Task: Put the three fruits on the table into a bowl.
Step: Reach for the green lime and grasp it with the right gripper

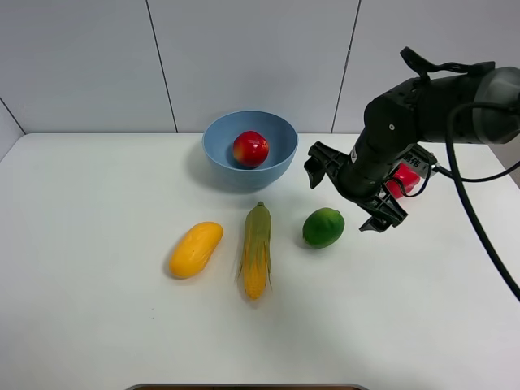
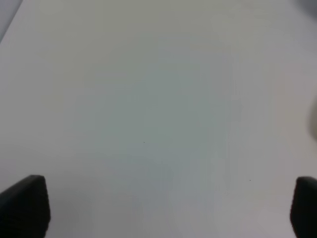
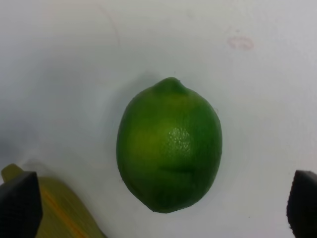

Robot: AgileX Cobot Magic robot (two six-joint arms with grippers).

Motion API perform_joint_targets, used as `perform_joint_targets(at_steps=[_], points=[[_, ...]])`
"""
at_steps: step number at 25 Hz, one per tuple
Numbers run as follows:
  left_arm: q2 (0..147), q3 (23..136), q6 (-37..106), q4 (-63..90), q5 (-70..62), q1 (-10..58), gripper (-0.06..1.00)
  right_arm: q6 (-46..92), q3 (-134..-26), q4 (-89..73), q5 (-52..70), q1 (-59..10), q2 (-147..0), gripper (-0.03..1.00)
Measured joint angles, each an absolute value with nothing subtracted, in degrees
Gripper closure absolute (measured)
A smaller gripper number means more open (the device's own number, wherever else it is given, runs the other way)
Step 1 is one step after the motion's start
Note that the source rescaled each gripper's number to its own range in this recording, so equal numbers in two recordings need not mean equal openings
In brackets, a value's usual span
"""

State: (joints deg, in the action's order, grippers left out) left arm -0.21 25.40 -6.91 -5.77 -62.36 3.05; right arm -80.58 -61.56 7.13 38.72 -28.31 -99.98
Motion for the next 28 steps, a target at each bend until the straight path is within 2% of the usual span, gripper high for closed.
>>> perform_joint_targets(at_steps=[12, 17, 23, 28], points=[[-0.21, 25.40, -6.91, -5.77, -62.36, 3.05, -0.05, -80.58, -61.56, 5.04, 36.19, -28.31, -99.98, -0.03], [-0.21, 25.40, -6.91, -5.77, -62.36, 3.05, -0.05, -80.64, -61.56, -2.28, 44.04, -27.14, -99.98, -0.03], [-0.21, 25.40, -6.91, -5.77, -62.36, 3.05, -0.05, -83.06, -65.35, 1.77, 47.57, -27.09, -99.98, -0.03], [-0.21, 25.40, -6.91, -5.77, -62.36, 3.05, -0.05, -84.05, -69.42, 5.38, 56.57, -27.07, -99.98, -0.03]])
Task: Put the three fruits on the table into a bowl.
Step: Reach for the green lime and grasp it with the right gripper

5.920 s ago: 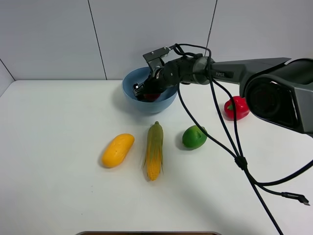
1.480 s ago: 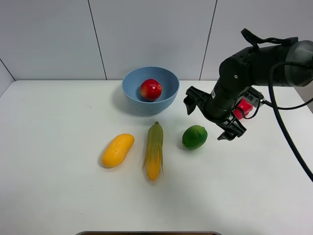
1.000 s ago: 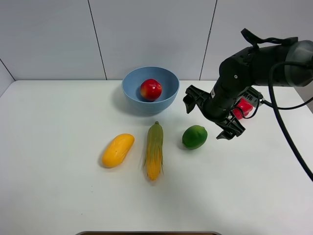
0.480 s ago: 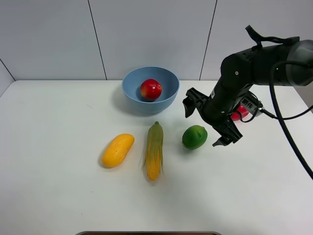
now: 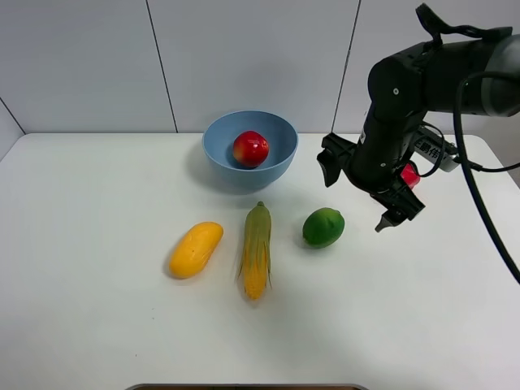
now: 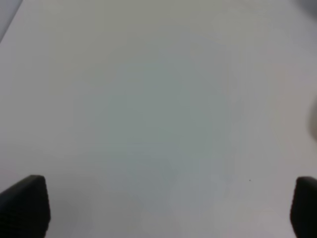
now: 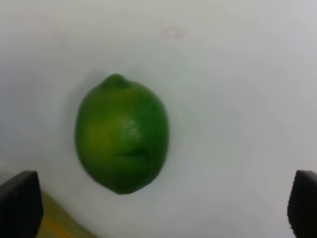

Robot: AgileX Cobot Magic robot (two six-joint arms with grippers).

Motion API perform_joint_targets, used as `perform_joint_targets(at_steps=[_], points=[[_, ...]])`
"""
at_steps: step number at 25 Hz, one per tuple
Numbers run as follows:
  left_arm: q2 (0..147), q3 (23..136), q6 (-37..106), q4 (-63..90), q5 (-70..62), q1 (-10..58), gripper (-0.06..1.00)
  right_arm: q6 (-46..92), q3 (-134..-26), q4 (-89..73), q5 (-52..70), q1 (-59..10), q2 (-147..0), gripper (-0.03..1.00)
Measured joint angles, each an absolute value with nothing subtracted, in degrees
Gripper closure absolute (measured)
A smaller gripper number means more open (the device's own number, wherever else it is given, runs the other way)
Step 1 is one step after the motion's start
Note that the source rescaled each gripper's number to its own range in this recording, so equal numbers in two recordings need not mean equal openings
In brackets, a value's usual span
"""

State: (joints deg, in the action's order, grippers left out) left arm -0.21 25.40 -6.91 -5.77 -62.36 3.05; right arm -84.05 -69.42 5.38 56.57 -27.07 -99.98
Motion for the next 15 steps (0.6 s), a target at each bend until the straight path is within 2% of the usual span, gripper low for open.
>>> perform_joint_targets(at_steps=[8, 15], points=[[-0.21, 25.40, -6.91, -5.77, -62.36, 3.05, -0.05, -84.54, -70.21, 5.71, 56.06, -27.73, -102.34, -0.03], [-0.21, 25.40, -6.91, -5.77, -62.36, 3.05, -0.05, -84.54, -70.21, 5.79, 50.41, -27.99, -107.29, -0.03]])
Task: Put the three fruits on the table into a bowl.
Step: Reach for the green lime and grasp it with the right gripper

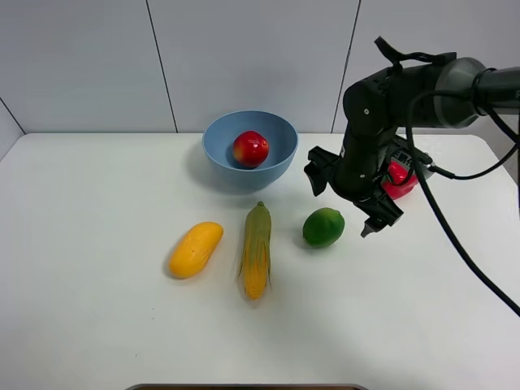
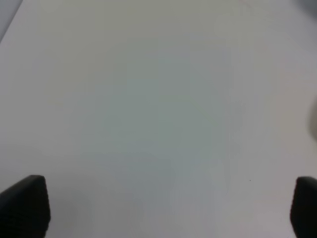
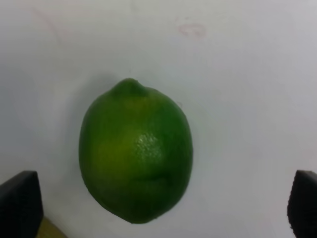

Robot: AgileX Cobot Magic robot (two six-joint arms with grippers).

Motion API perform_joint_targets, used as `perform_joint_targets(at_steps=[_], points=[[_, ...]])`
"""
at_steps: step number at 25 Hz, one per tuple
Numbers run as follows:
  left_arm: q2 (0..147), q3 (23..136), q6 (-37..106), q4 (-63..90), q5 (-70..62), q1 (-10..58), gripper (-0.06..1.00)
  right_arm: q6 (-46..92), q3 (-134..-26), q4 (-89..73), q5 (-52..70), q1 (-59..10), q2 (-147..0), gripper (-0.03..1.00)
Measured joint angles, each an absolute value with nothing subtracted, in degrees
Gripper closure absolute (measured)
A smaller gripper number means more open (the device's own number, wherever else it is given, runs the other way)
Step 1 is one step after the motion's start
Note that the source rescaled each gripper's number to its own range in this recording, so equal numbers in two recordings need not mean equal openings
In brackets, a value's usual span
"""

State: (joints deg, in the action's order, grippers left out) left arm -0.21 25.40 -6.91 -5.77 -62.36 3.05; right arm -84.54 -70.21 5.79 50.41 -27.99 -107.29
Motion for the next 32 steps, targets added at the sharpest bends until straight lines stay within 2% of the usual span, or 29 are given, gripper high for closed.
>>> perform_joint_targets(at_steps=[10, 32], points=[[-0.21, 25.40, -6.91, -5.77, -62.36, 3.05, -0.05, -84.54, -70.21, 5.84, 44.50, -28.25, -111.16, -0.03], [-0.21, 25.40, -6.91, -5.77, -62.36, 3.05, -0.05, -84.54, -73.47, 5.95, 42.81, -29.84, -121.61, -0.03]])
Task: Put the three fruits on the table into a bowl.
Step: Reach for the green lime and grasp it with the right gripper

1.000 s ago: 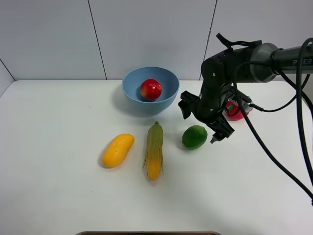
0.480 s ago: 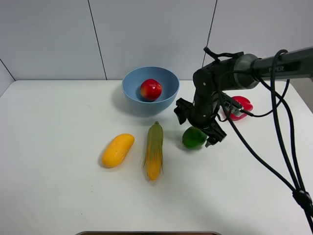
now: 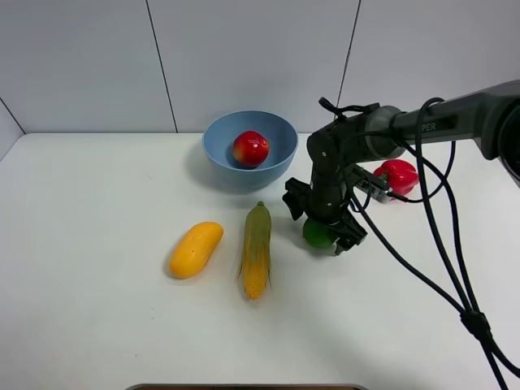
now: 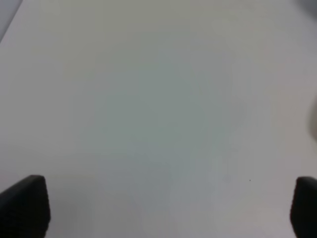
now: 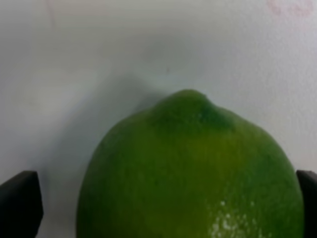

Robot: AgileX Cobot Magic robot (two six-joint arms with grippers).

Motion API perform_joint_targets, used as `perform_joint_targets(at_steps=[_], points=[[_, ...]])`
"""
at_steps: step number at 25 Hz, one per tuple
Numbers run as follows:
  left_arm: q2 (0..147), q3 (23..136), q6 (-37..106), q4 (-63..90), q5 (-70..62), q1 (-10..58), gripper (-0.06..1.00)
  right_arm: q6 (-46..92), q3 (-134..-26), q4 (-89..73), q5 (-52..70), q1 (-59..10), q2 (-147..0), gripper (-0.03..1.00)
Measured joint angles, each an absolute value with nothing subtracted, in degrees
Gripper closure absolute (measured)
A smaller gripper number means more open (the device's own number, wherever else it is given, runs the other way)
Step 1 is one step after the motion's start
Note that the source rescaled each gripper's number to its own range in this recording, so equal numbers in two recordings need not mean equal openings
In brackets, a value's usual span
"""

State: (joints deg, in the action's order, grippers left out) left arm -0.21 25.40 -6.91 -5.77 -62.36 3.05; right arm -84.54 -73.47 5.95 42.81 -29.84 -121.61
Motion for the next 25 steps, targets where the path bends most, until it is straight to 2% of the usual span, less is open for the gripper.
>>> perform_joint_targets(at_steps=[17, 18, 20, 22, 25], points=[[-0.21, 25.40, -6.91, -5.77, -62.36, 3.05, -0.05, -84.54, -73.97, 7.20, 42.78, -29.84, -123.00, -0.03], [-0.21, 25.40, -6.91, -5.77, -62.36, 3.05, -0.05, -84.54, -73.97, 7.20, 42.78, -29.84, -123.00, -0.01], [-0.21, 25.40, -6.91, -5.77, -62.36, 3.05, -0.05, -84.54, -73.97, 7.20, 42.78, -29.84, -123.00, 0.10], [-0.21, 25.40, -6.91, -5.77, -62.36, 3.05, -0.05, -84.54, -73.97, 7.25, 42.72, -29.84, -123.05, 0.35], [-0.21, 25.40, -6.91, -5.77, -62.36, 3.05, -0.05, -84.53, -73.97, 7.31, 42.52, -29.84, -123.04, 0.35]])
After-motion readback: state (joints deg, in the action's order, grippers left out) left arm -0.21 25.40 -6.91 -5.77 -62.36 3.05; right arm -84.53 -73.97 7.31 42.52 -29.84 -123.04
